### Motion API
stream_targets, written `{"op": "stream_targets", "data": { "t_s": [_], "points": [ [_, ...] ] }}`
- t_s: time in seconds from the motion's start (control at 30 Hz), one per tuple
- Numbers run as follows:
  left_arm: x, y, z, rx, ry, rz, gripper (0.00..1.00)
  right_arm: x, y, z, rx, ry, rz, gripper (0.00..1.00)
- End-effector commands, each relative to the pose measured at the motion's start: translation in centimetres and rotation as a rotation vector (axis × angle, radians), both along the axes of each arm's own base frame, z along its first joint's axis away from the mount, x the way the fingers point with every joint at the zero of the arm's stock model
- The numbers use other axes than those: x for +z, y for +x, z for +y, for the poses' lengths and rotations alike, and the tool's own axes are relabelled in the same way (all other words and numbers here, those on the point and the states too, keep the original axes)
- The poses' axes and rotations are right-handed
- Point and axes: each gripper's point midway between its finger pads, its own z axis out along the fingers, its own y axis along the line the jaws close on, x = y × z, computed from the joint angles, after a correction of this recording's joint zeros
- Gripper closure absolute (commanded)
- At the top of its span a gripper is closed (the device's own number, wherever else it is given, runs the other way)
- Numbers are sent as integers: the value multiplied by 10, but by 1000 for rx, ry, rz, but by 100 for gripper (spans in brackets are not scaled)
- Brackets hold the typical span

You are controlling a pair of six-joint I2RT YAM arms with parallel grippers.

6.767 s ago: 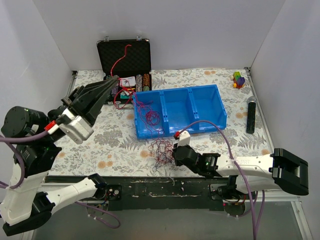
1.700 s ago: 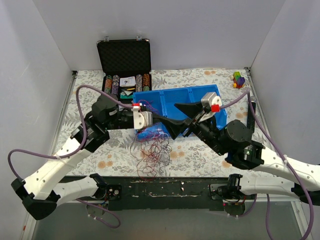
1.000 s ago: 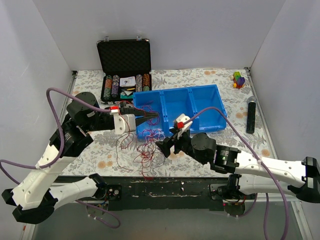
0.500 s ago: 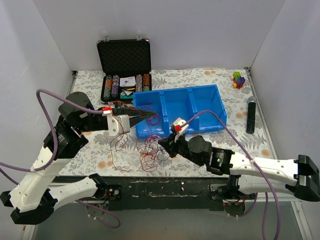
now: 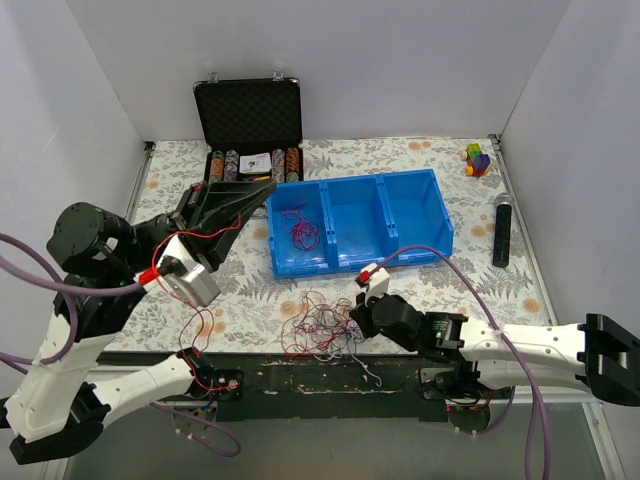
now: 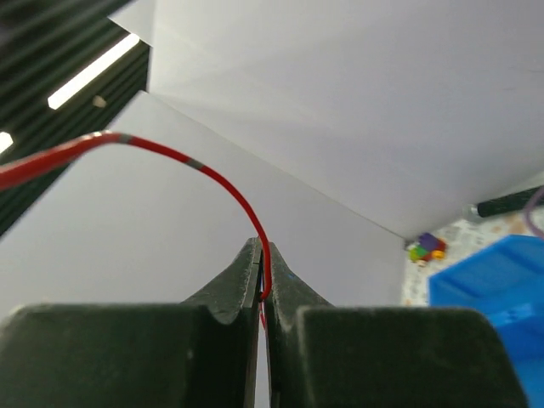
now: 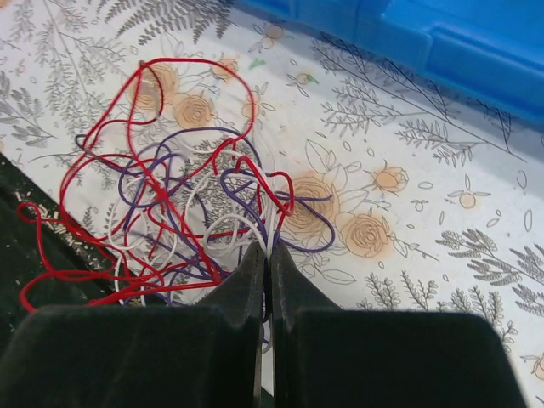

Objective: Untangle the cables

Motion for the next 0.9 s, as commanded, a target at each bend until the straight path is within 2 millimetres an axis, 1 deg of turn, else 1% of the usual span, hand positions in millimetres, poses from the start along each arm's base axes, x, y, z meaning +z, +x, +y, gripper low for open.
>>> {"op": "stream_targets", "data": {
  "t_s": [0.0, 0.07, 0.1, 0.13, 0.23, 0.3, 0.33, 0.4, 0.47, 0.53, 0.57, 0.63, 0.7, 0.73, 0.8, 0.87],
  "points": [
    [40, 0, 14, 83, -97, -201, 100, -4, 9, -14, -121, 15, 14, 99],
    [38, 5, 9, 82, -86, -188, 100, -1, 13, -17, -146, 18, 3, 99],
    [33, 8, 5, 79, -75, -175, 100, 4, 16, -18, -164, 26, -11, 99],
    [27, 12, 0, 75, -62, -162, 100, 7, 17, -21, -177, 18, -16, 99],
    [0, 33, -19, 72, -27, -82, 100, 31, 27, -28, -245, 50, -61, 99],
    [-19, 50, -34, 64, -18, 18, 100, 42, 32, -36, -288, 72, -76, 99],
    [-29, 58, -41, 63, -12, 60, 100, 46, 32, -38, -292, 84, -83, 93],
    [-51, 78, -59, 60, -11, 179, 100, 51, 31, -39, -288, 111, -84, 75],
    [-75, 97, -77, 55, 5, 317, 100, 50, 27, -42, -288, 121, -65, 60],
    [-99, 110, -94, 42, 36, 432, 100, 47, 24, -47, -297, 125, -43, 49],
    [-107, 115, -102, 31, 41, 470, 100, 45, 22, -49, -299, 122, -31, 45],
    [-120, 121, -111, 19, 42, 525, 100, 49, 21, -53, -302, 136, -23, 38],
    [-136, 124, -115, 18, 62, 557, 100, 61, 21, -57, -304, 165, -37, 33],
    [-134, 126, -116, 16, 45, 543, 100, 68, 21, -59, -303, 178, -50, 31],
    [-147, 131, -116, 43, 67, 526, 100, 92, 24, -62, -296, 223, -98, 26],
    [-161, 137, -114, 84, 97, 485, 100, 123, 28, -65, -294, 293, -151, 21]
  ]
}}
